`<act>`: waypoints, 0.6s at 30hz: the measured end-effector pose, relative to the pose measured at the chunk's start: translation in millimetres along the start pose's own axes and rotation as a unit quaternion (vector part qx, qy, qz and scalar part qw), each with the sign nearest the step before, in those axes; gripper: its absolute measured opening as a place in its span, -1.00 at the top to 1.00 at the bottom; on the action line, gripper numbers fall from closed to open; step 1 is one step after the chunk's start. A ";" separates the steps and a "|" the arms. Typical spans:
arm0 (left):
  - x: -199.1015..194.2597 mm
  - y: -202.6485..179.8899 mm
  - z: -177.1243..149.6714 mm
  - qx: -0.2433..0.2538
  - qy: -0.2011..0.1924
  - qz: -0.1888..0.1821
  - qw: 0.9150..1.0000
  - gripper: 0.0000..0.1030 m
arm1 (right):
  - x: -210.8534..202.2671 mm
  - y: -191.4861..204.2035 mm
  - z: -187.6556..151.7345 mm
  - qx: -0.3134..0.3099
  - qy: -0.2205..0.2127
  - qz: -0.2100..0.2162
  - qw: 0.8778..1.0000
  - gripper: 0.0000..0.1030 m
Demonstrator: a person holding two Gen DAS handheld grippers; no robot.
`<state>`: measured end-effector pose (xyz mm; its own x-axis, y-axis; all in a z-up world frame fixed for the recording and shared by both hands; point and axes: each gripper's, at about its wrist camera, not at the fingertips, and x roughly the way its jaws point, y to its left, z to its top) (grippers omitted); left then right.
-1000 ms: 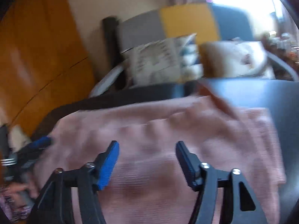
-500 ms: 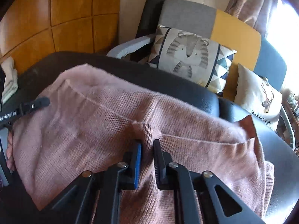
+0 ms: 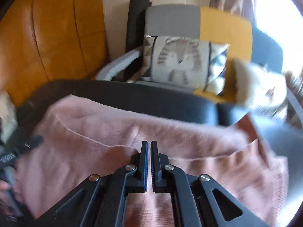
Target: Fold clothes
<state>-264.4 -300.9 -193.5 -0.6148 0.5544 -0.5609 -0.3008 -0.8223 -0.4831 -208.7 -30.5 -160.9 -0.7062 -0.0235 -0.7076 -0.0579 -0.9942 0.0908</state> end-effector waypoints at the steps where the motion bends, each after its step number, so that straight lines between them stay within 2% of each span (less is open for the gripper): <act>1: 0.1 0.1 -0.1 0.000 -0.001 0.000 1.000 0.17 | -0.5 -4.6 -1.7 0.016 0.008 0.017 1.000 0.69; 2: 0.3 0.0 -0.1 0.000 -0.001 -0.001 1.000 0.17 | -0.9 -7.2 -2.9 0.024 0.018 0.027 0.999 0.56; 7: 1.7 0.6 0.0 -0.001 -0.001 -0.003 1.000 0.17 | -15.7 -8.3 -16.8 0.024 0.025 0.044 0.998 0.55; 9: 2.2 1.0 0.1 -0.001 -0.002 -0.004 1.000 0.17 | -11.8 -5.3 -19.9 0.015 0.042 0.040 0.998 0.55; 10: 2.3 1.0 0.2 -0.001 -0.002 -0.004 1.000 0.17 | -9.4 -1.6 -21.0 -0.002 0.044 0.029 0.999 0.56; 11: 2.3 1.4 0.2 -0.002 -0.002 -0.004 1.000 0.17 | -6.9 2.2 -22.2 -0.019 0.046 0.018 0.999 0.67; 12: 2.2 1.7 0.3 -0.003 -0.002 -0.005 1.000 0.17 | -4.7 6.0 -22.9 -0.037 0.049 0.005 0.998 0.87; 13: 2.4 1.7 0.2 -0.002 -0.002 -0.005 1.000 0.17 | -4.0 9.7 -21.7 -0.054 0.051 -0.015 0.997 0.91; 15: 2.7 2.0 0.2 -0.003 -0.002 -0.006 1.000 0.17 | -5.5 10.5 -17.1 -0.063 0.045 -0.030 0.997 0.96; 18: 3.1 3.0 -0.1 -0.005 -0.003 -0.009 1.000 0.17 | -11.8 2.8 -4.1 -0.068 0.010 -0.079 0.994 0.96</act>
<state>-267.1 -301.7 -196.8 -0.6144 0.5679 -0.5477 -0.3041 -0.8110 -0.4998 -197.6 -33.4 -155.2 -0.6817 0.1333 -0.7194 -0.0696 -0.9906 -0.1176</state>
